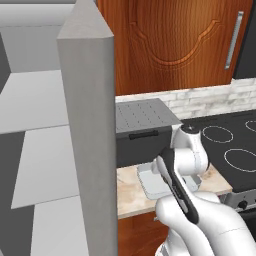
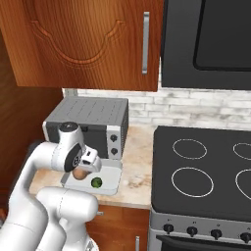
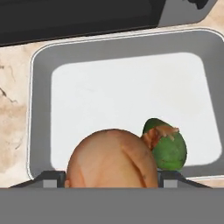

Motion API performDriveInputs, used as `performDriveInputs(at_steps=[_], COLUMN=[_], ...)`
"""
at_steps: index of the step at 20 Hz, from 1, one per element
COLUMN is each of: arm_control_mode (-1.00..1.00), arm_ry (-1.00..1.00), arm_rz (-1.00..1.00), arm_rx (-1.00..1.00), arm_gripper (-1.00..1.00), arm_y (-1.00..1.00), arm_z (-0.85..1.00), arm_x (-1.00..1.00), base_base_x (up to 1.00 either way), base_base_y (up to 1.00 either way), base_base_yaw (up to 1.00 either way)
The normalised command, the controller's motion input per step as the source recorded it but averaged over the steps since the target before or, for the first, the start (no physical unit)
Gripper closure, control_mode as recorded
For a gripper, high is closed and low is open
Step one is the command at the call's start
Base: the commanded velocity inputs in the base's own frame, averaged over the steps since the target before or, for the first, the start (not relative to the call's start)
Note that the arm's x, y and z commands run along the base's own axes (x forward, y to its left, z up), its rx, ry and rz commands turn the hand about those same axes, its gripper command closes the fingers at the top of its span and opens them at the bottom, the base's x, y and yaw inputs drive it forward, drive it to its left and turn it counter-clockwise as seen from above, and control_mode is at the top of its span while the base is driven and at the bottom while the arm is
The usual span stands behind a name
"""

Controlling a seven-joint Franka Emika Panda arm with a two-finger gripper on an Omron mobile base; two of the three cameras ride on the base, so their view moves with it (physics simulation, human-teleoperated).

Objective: Take the avocado and onion out of the freezer and place them in the tupperware container on the counter. Then put the tupperware containing the vegetables back in the freezer.

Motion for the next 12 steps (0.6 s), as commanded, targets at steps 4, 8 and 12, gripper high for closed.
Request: performDriveInputs(at_steps=[4, 8, 12], arm_control_mode=[-1.00, -1.00, -1.00], arm_ry=[0.00, 0.00, 0.00], arm_rz=[0.00, 0.00, 0.00], arm_rx=[0.00, 0.00, 0.00], arm_gripper=[1.00, 1.00, 1.00], arm_y=[0.00, 0.00, 0.00], arm_z=[-0.34, -0.23, -0.19], arm_x=[0.27, 0.16, 0.06], base_base_x=[0.00, 0.00, 0.00], base_base_y=[0.00, 0.00, 0.00], base_base_yaw=[0.00, 0.00, 0.00])
